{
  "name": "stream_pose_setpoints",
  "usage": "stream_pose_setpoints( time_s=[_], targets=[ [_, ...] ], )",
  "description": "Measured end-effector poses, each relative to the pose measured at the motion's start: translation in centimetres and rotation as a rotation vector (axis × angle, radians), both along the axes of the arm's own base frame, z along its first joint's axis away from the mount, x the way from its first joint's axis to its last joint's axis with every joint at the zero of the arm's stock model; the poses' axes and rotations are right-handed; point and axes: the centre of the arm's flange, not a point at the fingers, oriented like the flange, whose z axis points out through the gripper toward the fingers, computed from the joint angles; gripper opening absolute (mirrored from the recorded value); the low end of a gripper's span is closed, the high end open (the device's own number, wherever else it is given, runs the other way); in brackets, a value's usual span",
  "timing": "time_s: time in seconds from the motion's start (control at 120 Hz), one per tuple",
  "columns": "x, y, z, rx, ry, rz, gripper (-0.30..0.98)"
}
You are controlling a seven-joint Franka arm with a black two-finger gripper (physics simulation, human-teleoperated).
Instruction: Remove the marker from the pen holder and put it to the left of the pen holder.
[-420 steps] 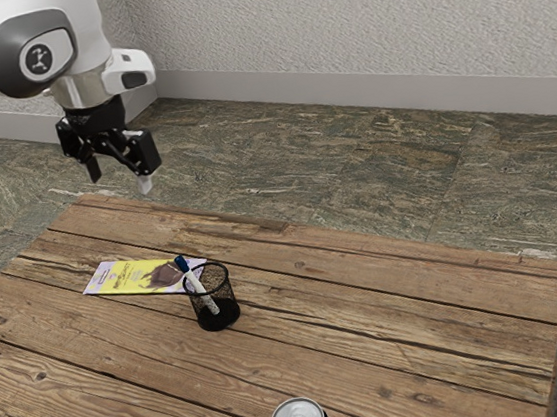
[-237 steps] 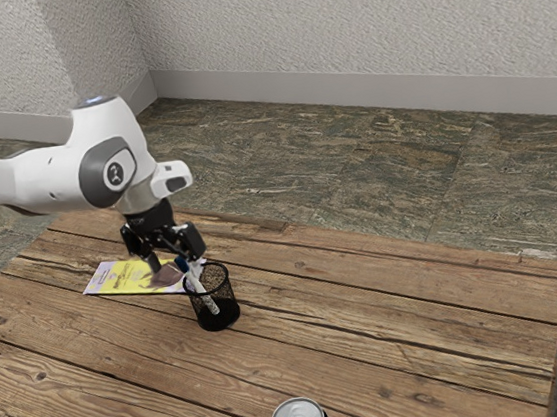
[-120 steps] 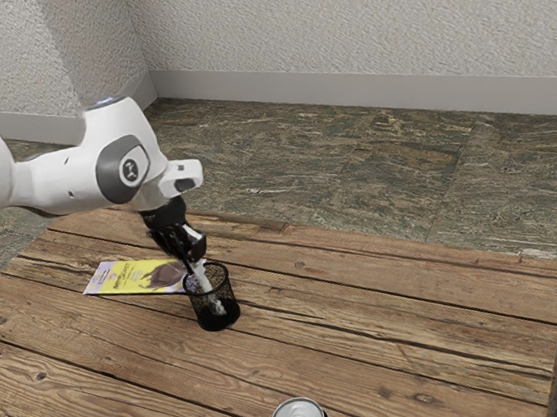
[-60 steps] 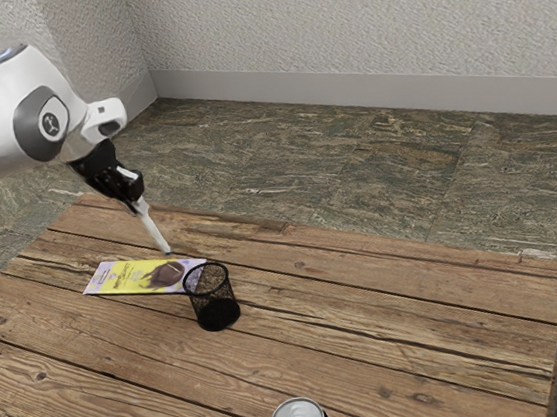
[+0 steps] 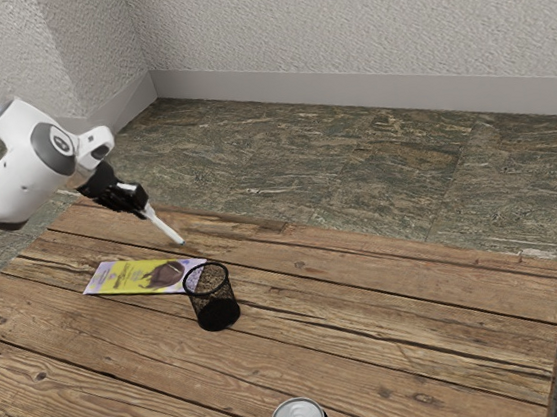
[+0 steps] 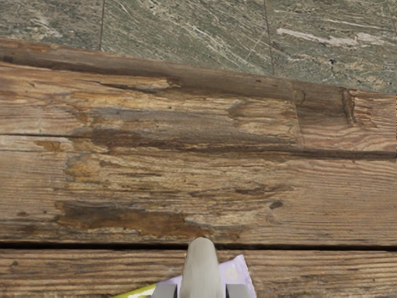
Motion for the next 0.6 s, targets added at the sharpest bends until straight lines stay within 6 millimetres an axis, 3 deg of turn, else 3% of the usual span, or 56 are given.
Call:
stream_pose_setpoints(
  time_s=[0.075,0.167,0.292,0.333,0.375,0.467,0.5,0.525,0.55,0.6],
  targets=[
    [-0.5,-0.4,-0.4,-0.009,-0.008,-0.028,0.17],
    [-1.6,-0.2,0.9,0.002,-0.033,-0.050,0.35],
    [-6.9,1.2,13.0,0.123,-0.140,-0.109,0.50],
    [-8.4,1.5,15.6,0.146,-0.136,-0.122,0.53],
    [-9.4,1.7,18.1,0.181,-0.104,-0.130,0.56],
    [-10.5,1.6,26.2,0.300,-0.029,-0.125,0.61],
    [-10.4,-0.5,28.1,0.347,0.011,-0.149,0.62],
    [-10.0,-3.5,29.0,0.374,0.037,-0.190,0.63],
    [-9.2,-7.6,29.5,0.394,0.059,-0.251,0.63],
    [-8.2,-18.1,29.7,0.426,0.086,-0.405,0.65]
  ],
)
